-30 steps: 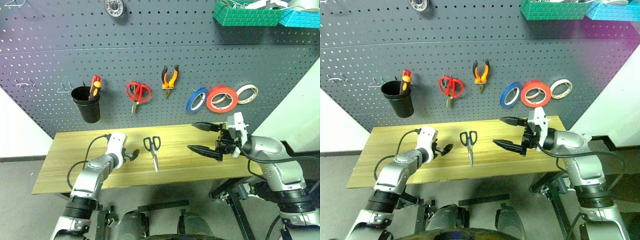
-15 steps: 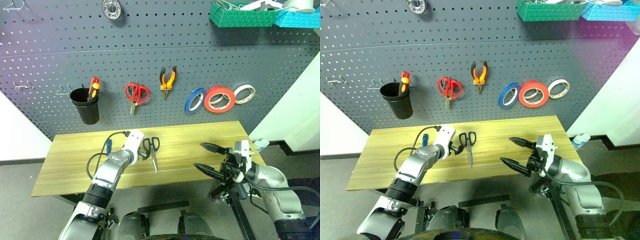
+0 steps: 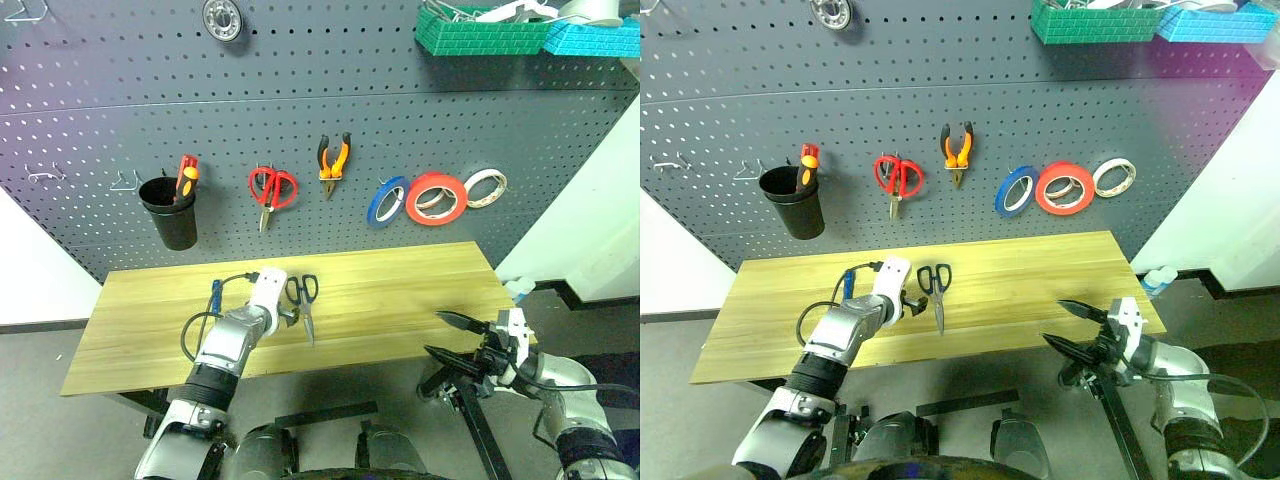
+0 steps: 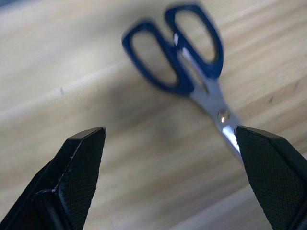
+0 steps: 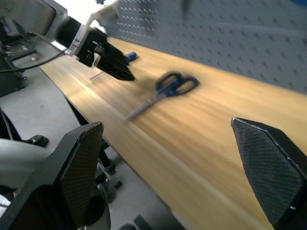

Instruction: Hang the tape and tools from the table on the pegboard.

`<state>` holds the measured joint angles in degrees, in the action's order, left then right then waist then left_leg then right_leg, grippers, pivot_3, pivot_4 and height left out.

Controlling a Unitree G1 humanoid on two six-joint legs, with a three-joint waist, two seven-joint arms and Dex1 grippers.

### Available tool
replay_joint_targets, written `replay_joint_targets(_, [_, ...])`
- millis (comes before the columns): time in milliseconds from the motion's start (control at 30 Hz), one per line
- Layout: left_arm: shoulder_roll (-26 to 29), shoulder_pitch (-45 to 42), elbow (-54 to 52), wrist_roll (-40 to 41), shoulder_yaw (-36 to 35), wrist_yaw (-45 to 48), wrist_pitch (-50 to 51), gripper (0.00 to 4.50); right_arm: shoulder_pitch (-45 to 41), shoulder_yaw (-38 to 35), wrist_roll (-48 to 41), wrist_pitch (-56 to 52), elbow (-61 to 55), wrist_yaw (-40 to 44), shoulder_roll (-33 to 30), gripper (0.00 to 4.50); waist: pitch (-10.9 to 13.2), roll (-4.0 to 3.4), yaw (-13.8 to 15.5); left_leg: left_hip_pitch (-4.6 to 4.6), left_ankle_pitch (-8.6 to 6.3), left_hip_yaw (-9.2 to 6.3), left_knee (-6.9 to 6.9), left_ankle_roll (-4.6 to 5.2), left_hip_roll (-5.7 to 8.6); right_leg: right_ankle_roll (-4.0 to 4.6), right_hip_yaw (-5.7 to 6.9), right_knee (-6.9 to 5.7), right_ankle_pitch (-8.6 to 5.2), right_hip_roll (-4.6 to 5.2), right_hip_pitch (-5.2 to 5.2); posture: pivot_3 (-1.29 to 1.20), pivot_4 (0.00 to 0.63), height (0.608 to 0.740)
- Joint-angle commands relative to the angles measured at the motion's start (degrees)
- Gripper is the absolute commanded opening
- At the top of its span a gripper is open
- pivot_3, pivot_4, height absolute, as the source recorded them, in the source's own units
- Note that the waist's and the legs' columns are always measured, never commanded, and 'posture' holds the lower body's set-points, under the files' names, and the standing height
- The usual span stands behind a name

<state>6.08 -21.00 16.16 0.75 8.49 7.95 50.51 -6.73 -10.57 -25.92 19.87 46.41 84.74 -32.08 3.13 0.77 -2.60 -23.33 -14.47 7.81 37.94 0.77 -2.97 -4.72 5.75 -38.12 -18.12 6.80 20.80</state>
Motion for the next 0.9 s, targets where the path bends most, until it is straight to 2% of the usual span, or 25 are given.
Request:
replay_joint_targets(33, [-1.81, -3.36, 0.91, -0.64, -0.5, -1.91, 2.94, 4.5, -2.91, -2.33, -0.02, 5.36, 6.31, 4.68, -0.93, 4.47, 0.01, -0.02, 0.01, 0.01, 0.0, -0.01, 0.0, 0.0, -0.01, 0.0, 0.0, 0.0, 0.0, 0.0, 0.0, -0.06, 0.043, 0.74])
replay_joint_targets(300, [-7.43, -7.63, 5.45, 1.46, -4.07, -4.73, 4.34, 4.5, -5.39, -4.35, -0.33, 9.5, 15.02, 7.75, -2.12, 4.47, 0.22, -0.12, -0.02, 0.0, -0.04, -0.07, 0.01, -0.07, -0.01, 0.01, 0.04, 0.04, -0.01, 0.21, -0.04, -0.08, 0.067, 0.74])
replay_joint_targets(433, [-10.11, -8.95, 7.37, 1.98, -6.07, -6.45, 4.61, 4.5, -3.02, -3.19, -0.02, 9.48, 5.84, 6.7, 1.84, 4.47, 0.45, -0.25, -0.16, 0.0, -0.1, -0.09, 0.01, -0.16, 0.0, 0.02, 0.04, 0.04, -0.02, 0.31, -0.03, -0.09, 0.069, 0.74])
replay_joint_targets(567, [-12.51, -8.51, 7.85, 3.78, -9.19, -7.0, 5.46, 4.5, -1.17, -3.23, -0.95, 7.04, -1.11, 6.02, 2.57, 4.47, 0.77, -0.41, -0.15, -0.01, -0.15, -0.11, 0.0, -0.19, 0.02, 0.02, 0.05, 0.05, -0.02, 0.38, 0.04, -0.11, 0.074, 0.74])
replay_joint_targets(733, [-13.65, -9.37, 9.45, 3.77, -11.49, -9.61, 4.45, 4.5, -2.21, -3.49, 0.32, 6.34, -0.06, 5.12, 1.05, 4.47, 1.02, -0.28, -0.13, -0.02, -0.18, -0.11, 0.0, -0.14, 0.07, 0.02, 0.08, 0.07, -0.01, 0.42, 0.2, -0.12, 0.073, 0.74])
replay_joint_targets(900, [-14.13, -10.32, 12.26, 4.2, -13.5, -11.71, 4.33, 4.5, 6.38, 0.1, 1.14, 1.52, -19.97, -2.93, 3.88, 4.47, 1.15, -0.29, 0.02, -0.08, -0.19, -0.12, -0.04, -0.15, 0.06, -0.01, 0.12, 0.07, -0.03, 0.43, 0.26, -0.12, 0.074, 0.74])
